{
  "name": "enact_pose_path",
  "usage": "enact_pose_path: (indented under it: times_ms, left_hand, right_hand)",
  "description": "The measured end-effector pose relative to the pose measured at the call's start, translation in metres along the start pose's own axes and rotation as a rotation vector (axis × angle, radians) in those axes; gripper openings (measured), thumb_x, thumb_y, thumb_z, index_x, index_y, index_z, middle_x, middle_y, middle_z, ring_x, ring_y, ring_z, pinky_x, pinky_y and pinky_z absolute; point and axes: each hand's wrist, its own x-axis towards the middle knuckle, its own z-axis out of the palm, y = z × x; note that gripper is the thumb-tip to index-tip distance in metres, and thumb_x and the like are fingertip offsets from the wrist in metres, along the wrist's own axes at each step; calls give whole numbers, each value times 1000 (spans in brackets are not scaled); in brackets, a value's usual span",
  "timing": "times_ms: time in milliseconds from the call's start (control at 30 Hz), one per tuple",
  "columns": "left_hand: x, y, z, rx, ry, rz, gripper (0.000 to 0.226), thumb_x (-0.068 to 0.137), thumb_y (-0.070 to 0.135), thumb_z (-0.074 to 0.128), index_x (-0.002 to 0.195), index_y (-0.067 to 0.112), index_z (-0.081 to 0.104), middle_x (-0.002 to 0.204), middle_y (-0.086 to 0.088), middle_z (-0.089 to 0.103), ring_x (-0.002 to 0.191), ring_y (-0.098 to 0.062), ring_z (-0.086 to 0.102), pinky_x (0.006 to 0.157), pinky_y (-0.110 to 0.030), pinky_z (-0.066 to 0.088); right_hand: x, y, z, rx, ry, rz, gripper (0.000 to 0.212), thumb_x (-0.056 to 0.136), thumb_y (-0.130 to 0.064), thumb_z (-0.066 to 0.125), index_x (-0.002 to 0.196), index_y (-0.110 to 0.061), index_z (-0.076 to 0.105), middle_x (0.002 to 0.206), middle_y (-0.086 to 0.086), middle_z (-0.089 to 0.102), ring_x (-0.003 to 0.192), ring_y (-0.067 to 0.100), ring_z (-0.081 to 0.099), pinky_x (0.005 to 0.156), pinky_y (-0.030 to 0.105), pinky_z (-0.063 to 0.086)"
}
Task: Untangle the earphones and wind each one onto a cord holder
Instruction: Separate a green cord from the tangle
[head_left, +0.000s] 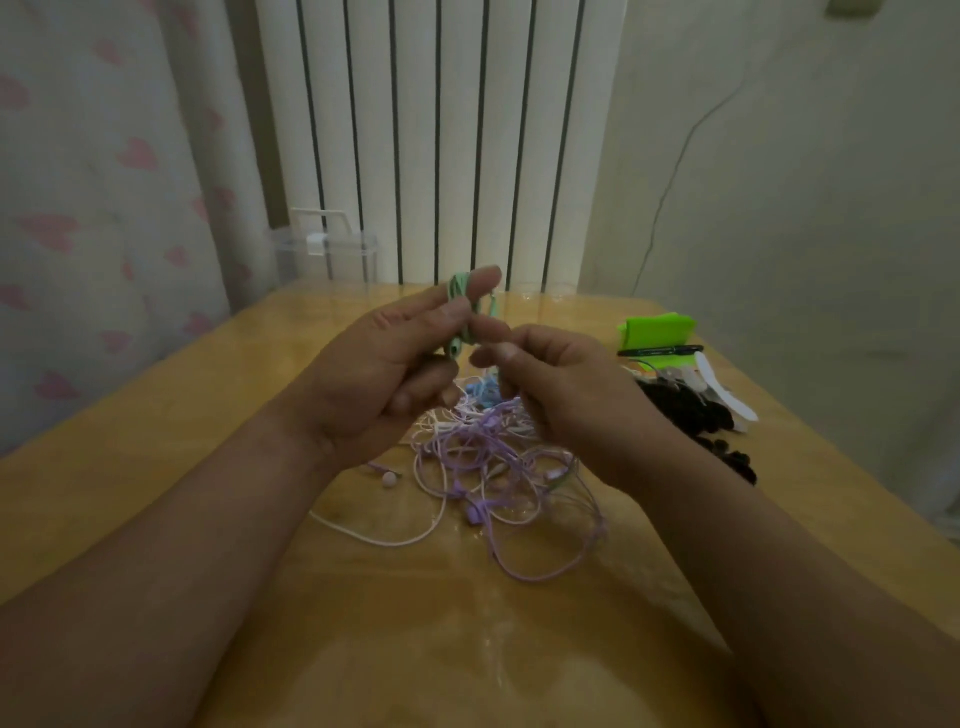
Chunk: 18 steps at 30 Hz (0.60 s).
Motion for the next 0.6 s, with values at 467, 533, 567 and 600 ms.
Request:
enact_pose_path:
  times_ms: [467,533,567,600]
  left_hand:
    - [0,-14,0,1035,70,81,33,109,31,50,138,37,64,91,16,70,81,4,63,66,-15,49]
    - [0,-13,0,1066,6,24,22,109,32,52,113,46,68,83,22,67,78,2,62,64,-18,46]
    - [-1,-13,0,1055,-20,-3,22,108,33,53,103,49,67,80,24,66,74,2,61,63,-20,45]
    - [-2,-12,1,1015,-46,-26,22,107,35,54,99,49,68,77,21,65,70,-1,59,62,-24,47]
  right_hand:
    - [1,-3,0,-306,154,-97,12,97,-19,64,91,-22,73,74,1,66,54,3,49,51,24,42]
    - [0,-5,-2,-247,171,-126,13,96,-11,61,96,-21,70,78,4,66,53,2,49,50,23,42]
    - [0,-6,-4,-213,178,-145,15,96,-9,61,98,-20,69,80,4,66,53,2,49,50,21,42]
    - [0,-7,-6,-182,183,-161,16,95,-7,60,99,-20,69,81,4,65,54,1,49,51,19,42]
